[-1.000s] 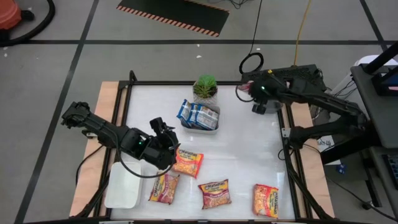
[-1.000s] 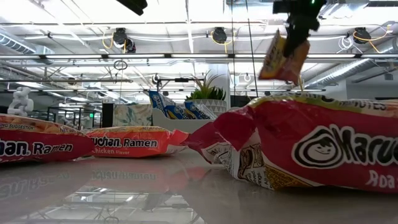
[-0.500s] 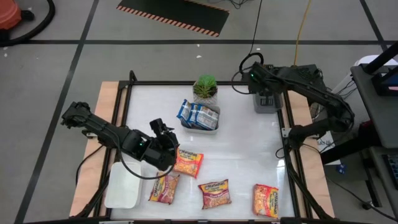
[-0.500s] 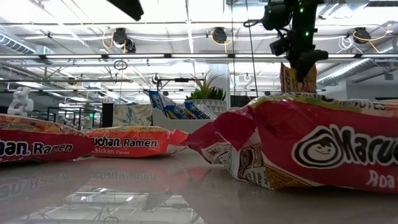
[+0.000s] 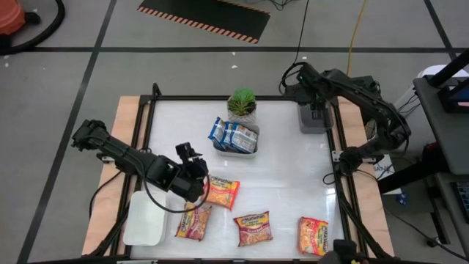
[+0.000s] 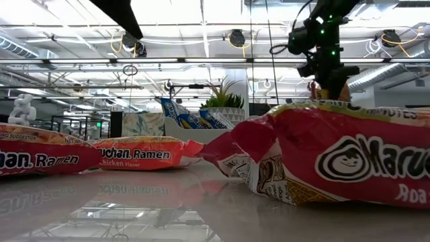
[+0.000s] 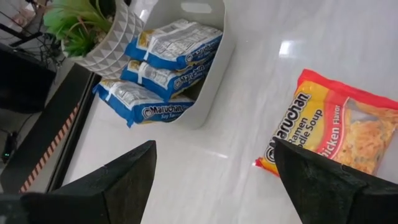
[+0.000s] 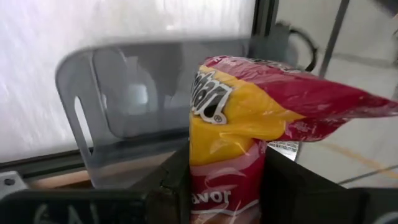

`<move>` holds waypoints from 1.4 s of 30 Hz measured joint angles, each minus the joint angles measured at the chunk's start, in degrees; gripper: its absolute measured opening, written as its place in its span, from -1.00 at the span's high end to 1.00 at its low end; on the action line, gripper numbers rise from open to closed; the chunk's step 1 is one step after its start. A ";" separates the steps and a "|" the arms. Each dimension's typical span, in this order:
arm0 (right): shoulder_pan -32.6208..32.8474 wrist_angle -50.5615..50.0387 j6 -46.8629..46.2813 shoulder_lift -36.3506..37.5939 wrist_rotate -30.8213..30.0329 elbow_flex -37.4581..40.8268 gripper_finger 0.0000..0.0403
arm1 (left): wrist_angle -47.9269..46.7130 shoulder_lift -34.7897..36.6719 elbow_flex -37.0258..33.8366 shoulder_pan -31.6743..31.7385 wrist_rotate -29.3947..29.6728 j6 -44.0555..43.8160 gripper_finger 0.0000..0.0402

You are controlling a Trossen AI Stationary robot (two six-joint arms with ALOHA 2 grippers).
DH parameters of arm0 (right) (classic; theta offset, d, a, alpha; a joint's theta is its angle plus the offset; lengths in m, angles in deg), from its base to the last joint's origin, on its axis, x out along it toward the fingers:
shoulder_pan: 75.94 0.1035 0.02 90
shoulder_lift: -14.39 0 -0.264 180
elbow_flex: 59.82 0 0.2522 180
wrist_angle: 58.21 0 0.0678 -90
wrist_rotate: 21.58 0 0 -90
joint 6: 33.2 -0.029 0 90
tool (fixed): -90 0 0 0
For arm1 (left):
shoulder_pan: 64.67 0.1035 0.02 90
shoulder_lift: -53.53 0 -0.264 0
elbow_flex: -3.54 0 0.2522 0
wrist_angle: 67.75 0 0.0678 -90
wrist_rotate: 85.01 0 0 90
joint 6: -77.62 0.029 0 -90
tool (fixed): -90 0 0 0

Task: Sort Maruchan noodles
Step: Put the right red noodle pack into the black bin

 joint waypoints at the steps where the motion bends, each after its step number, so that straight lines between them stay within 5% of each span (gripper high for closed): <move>1: -0.54 -0.11 -1.26 -0.57 0.04 0.00 0.41 | -0.01 -0.02 0.00 -0.03 -0.05 0.01 -0.63; 16: -4.92 1.03 -3.57 -4.28 8.99 2.11 0.41 | 0.01 -0.04 0.00 -0.13 -0.05 0.08 -0.63; 33: -4.99 5.54 -5.01 -4.25 7.26 3.56 0.39 | 0.01 -0.04 0.00 -0.15 -0.40 -0.31 -0.63; 42: -5.02 7.98 -7.21 -4.25 4.56 3.56 0.12 | -0.04 -0.04 0.00 -0.27 -0.47 -0.45 -0.63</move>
